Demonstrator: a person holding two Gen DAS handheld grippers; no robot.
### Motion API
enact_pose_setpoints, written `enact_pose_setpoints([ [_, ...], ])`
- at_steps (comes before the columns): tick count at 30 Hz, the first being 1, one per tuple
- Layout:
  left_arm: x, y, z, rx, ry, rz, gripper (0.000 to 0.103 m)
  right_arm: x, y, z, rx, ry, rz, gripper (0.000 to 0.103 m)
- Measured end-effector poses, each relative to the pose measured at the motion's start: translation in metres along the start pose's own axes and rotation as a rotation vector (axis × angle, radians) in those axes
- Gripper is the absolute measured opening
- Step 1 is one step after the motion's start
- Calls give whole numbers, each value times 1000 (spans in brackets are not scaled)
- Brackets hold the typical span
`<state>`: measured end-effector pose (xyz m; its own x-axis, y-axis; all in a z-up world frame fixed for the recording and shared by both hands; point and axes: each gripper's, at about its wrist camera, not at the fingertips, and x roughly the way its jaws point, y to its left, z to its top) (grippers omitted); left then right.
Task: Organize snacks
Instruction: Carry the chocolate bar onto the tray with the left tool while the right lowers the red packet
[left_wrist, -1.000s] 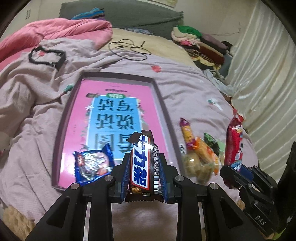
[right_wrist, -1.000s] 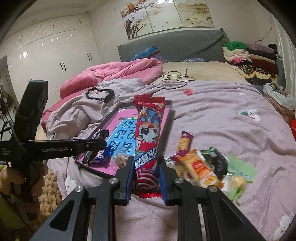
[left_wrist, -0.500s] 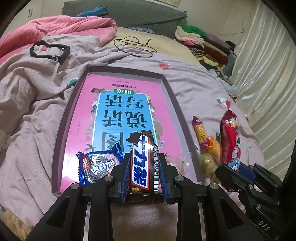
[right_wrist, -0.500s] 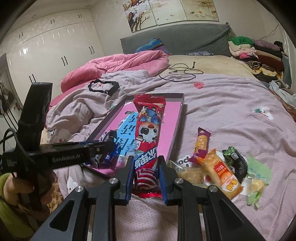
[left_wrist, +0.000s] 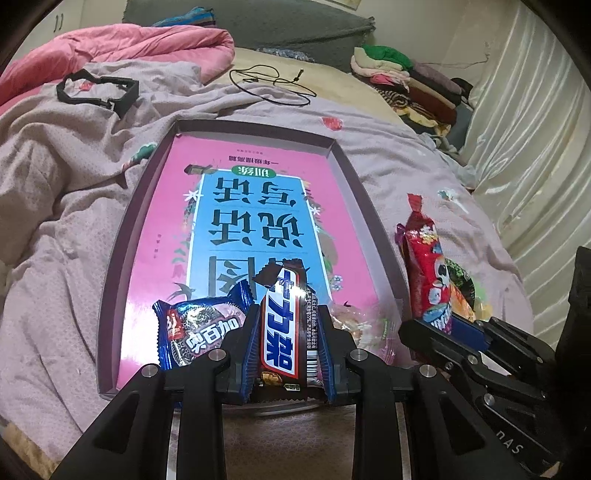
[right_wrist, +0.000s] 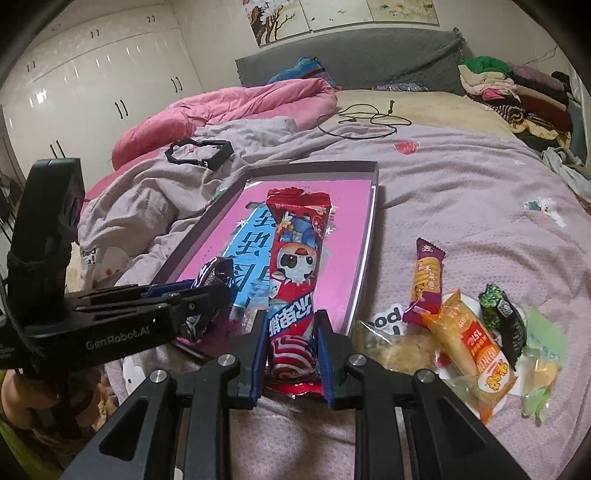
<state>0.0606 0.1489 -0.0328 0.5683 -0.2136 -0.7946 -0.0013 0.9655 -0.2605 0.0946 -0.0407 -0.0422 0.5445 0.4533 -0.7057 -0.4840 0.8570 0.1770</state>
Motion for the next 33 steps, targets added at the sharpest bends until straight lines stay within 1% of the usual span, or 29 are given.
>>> enact_pose_setpoints([
  [10, 5, 1, -1, -2, 14, -2, 29, 12, 0, 1, 12, 16, 1, 25],
  [18, 8, 1, -2, 6, 18, 0, 29, 23, -3, -1, 27, 41, -30, 25],
  [29, 9, -1, -2, 11, 21, 2, 29, 18, -4, -6, 33, 40, -20, 25],
  [33, 8, -2, -2, 13, 20, 2, 29, 14, -1, -8, 14, 36, -17, 29],
])
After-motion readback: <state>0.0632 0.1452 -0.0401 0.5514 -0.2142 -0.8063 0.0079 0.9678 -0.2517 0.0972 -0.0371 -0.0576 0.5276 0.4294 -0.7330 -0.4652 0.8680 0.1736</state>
